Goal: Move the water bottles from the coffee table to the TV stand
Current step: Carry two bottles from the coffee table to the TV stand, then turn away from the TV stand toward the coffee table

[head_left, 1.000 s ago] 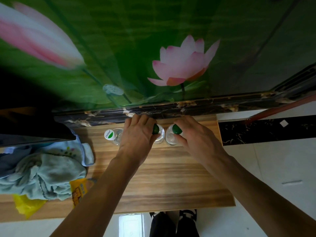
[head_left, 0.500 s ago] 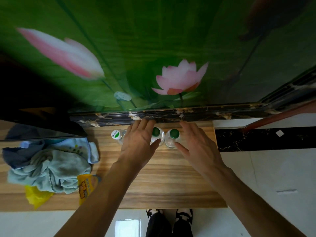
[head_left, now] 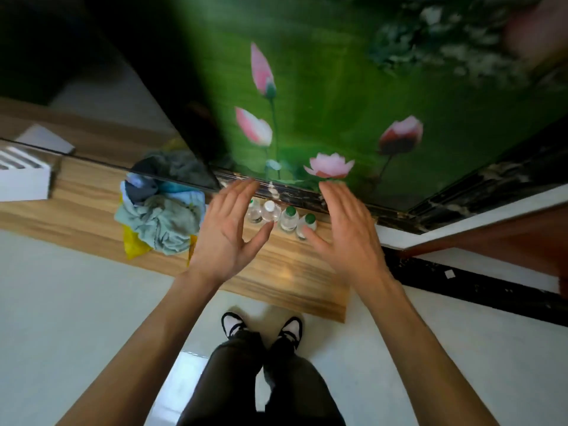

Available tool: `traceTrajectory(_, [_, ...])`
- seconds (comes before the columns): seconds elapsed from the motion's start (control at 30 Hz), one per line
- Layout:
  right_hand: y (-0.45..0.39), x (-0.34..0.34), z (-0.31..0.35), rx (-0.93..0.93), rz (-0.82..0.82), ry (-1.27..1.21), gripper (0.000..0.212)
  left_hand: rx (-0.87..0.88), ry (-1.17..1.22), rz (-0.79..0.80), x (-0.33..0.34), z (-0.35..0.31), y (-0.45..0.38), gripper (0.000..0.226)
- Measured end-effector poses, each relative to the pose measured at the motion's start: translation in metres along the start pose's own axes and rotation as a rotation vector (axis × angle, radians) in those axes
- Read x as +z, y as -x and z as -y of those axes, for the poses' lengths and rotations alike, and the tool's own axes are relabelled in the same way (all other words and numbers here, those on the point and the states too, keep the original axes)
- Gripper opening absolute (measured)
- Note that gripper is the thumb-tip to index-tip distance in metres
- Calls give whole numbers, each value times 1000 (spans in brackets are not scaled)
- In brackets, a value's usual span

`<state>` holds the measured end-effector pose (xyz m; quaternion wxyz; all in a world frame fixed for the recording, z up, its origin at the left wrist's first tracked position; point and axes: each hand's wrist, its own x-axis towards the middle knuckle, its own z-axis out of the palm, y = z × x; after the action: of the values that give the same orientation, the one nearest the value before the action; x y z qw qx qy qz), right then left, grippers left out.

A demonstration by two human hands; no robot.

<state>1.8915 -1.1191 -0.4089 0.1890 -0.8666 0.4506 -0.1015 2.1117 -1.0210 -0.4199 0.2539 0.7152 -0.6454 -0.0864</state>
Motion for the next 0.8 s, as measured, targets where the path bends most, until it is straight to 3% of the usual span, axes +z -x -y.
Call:
traceTrajectory(0.2, [13,-60,96,-187,-109,-70,90,-103,-58,-150,-111,-14,49,72])
traceTrajectory(0.33, [14,-76,170,-395,-89,-93,98,-214,-152,-264,-176,2,99,77])
traceTrajectory(0.5, [15,-81,266,-633,-45,-111,106,-313,-318,-403,-258,28,172,82])
traceTrajectory(0.8, [35,-62,473,-1058,-46,-82,97,-652,-523,-617,-388,64,344,81])
